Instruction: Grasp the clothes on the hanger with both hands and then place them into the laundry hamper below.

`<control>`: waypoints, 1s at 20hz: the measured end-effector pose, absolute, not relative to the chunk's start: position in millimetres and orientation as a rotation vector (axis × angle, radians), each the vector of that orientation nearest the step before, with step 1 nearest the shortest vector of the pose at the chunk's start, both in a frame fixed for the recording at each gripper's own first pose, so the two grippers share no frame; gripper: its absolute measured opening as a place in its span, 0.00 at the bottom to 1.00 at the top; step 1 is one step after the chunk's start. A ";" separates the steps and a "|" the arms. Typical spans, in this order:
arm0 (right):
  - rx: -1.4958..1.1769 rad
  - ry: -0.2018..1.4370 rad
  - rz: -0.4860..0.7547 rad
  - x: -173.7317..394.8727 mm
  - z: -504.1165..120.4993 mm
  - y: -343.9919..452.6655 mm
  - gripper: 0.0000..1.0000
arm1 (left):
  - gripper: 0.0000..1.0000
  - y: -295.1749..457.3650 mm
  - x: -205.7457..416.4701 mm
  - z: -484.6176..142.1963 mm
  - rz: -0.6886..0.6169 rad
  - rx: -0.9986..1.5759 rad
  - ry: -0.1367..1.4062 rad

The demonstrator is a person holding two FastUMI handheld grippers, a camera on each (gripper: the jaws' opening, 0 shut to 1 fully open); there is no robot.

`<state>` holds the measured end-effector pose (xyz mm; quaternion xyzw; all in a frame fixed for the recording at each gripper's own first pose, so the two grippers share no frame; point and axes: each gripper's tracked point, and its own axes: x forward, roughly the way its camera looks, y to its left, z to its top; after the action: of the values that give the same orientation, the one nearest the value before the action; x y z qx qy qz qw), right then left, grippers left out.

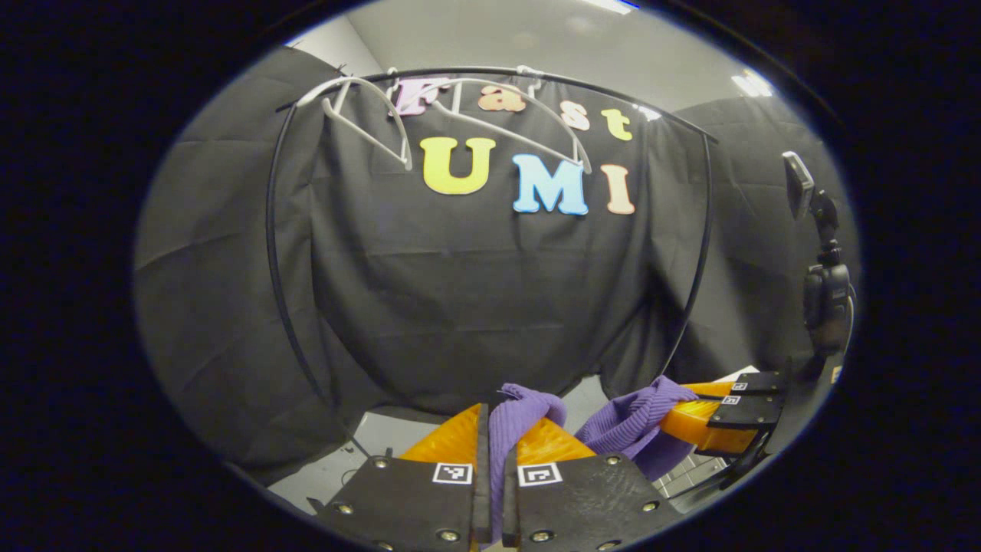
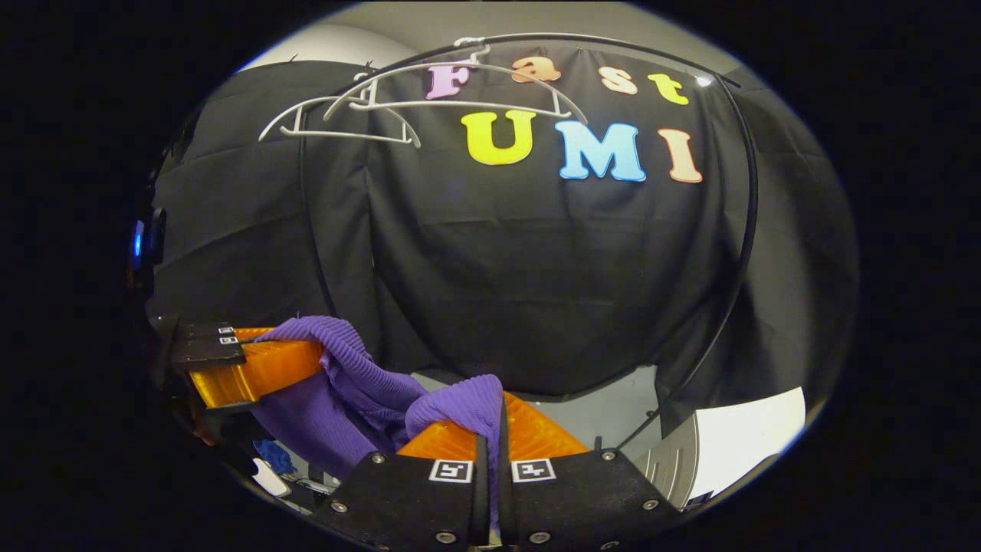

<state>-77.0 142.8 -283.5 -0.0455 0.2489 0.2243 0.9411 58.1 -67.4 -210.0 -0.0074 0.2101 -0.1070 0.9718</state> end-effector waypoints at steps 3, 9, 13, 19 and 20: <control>-0.120 0.558 0.454 -91.6 -314.6 138.8 0.06 | 0.11 -64.7 53.8 -245.1 -0.210 0.004 0.502; -0.181 0.663 0.458 -112.8 -361.2 134.3 0.12 | 0.07 -60.8 46.6 -307.5 -0.205 0.043 0.607; -0.215 0.748 0.446 -128.3 -388.3 124.4 0.16 | 0.05 -57.6 40.4 -341.8 -0.198 0.067 0.686; -0.240 0.752 0.424 -137.2 -391.5 122.1 0.73 | 0.49 -41.5 24.9 -343.6 -0.163 0.047 0.677; -0.238 0.744 0.417 -137.7 -388.3 122.6 0.88 | 0.64 -40.5 27.3 -333.4 -0.165 0.056 0.652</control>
<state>-137.7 122.6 -388.3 -0.1154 0.3600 0.2020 0.9035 27.3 -40.5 -333.4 0.0274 0.3201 -0.0810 0.9435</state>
